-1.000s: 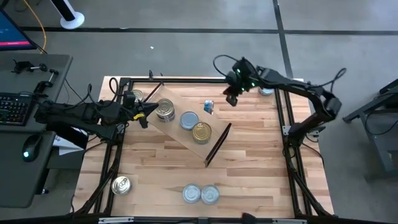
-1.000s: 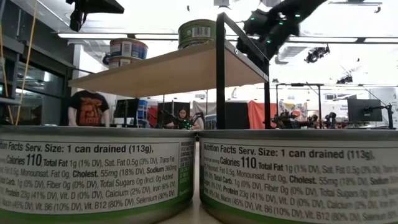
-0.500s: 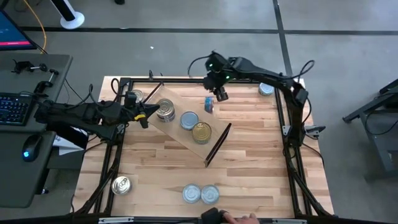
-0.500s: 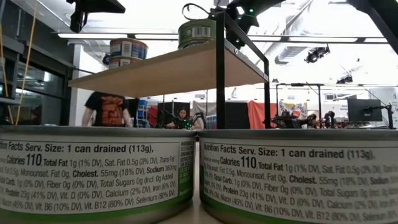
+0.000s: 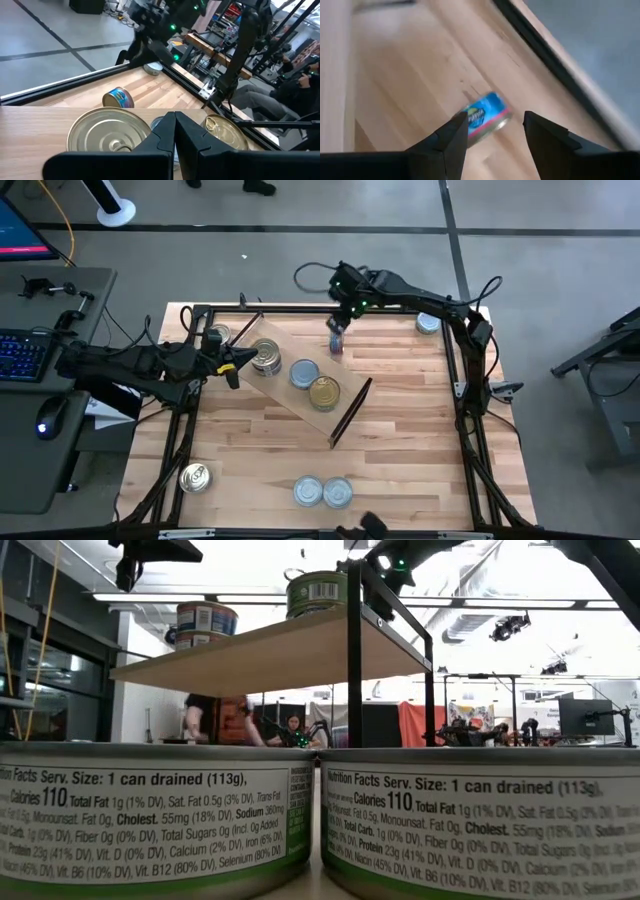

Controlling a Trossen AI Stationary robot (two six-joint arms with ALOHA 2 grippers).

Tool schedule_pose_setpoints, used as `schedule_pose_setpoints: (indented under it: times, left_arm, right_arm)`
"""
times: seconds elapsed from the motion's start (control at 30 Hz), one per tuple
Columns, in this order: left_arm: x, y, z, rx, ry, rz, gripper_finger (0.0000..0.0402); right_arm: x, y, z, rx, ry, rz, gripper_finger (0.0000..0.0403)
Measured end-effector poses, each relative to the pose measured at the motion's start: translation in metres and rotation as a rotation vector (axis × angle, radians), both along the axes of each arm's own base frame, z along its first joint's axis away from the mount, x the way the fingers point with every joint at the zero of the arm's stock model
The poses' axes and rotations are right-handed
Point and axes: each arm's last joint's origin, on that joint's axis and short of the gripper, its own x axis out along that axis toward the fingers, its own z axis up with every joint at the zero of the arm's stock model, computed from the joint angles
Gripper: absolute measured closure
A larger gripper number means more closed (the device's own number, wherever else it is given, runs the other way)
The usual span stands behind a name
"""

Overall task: Stack canned seafood by type on shelf
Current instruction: Stack the blue-pink tuna can on top of the blue-pink tuna can on the shelf

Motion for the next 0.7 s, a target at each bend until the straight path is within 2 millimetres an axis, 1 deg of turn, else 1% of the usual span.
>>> schedule_pose_setpoints:
  times: [0.1, 0.2, 0.33, 0.5, 0.6, 0.7]
  left_arm:
    - [0.0, 0.0, 0.0, 0.002, 0.001, -0.001, 0.0402]
    - [0.0, 0.0, 0.0, 0.03, 0.015, -0.008, 0.0401]
    - [0.0, 0.0, 0.0, 0.053, 0.026, -0.014, 0.0401]
    - [0.001, 0.004, 0.0, 0.041, 0.019, 0.022, 0.0401]
    - [0.006, 0.01, 0.0, 0.006, -0.003, 0.057, 0.0402]
    - [0.014, 0.016, -0.001, 0.023, 0.014, 0.004, 0.0402]
  right_arm:
    - [-0.003, -0.002, -0.001, 0.112, -0.038, -0.231, 0.0219]
    - [0.002, -0.001, 0.001, 0.126, -0.1, -0.33, 0.0219]
    - [0.003, 0.0, 0.002, 0.122, -0.118, -0.359, 0.0219]
    - [0.003, -0.002, 0.002, 0.036, -0.091, -0.307, 0.022]
    - [0.004, -0.002, 0.002, 0.056, -0.103, -0.29, 0.022]
    - [0.004, -0.001, 0.002, 0.071, -0.107, -0.293, 0.0216]
